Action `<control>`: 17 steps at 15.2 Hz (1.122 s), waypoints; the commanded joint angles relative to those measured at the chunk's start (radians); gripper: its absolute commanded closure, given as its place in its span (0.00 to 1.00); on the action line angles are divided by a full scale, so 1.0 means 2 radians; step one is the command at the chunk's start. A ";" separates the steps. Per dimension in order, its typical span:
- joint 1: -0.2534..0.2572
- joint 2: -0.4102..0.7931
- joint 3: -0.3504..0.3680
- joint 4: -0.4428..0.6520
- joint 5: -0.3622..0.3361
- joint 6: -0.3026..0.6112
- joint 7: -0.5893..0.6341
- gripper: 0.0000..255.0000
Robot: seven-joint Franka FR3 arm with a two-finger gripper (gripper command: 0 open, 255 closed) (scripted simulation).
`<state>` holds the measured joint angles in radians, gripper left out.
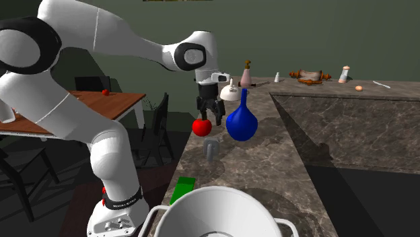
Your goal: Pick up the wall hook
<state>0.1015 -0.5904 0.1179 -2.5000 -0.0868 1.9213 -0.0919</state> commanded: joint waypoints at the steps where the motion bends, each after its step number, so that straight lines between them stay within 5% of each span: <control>1: 0.008 0.025 0.011 -0.011 -0.011 0.032 -0.010 0.00; 11: 0.031 0.167 0.077 -0.049 -0.106 0.176 -0.017 0.00; 17: 0.024 0.196 0.081 -0.060 -0.127 0.211 0.005 0.00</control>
<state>0.1527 -0.2158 0.2760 -2.6199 -0.3304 2.3288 -0.0935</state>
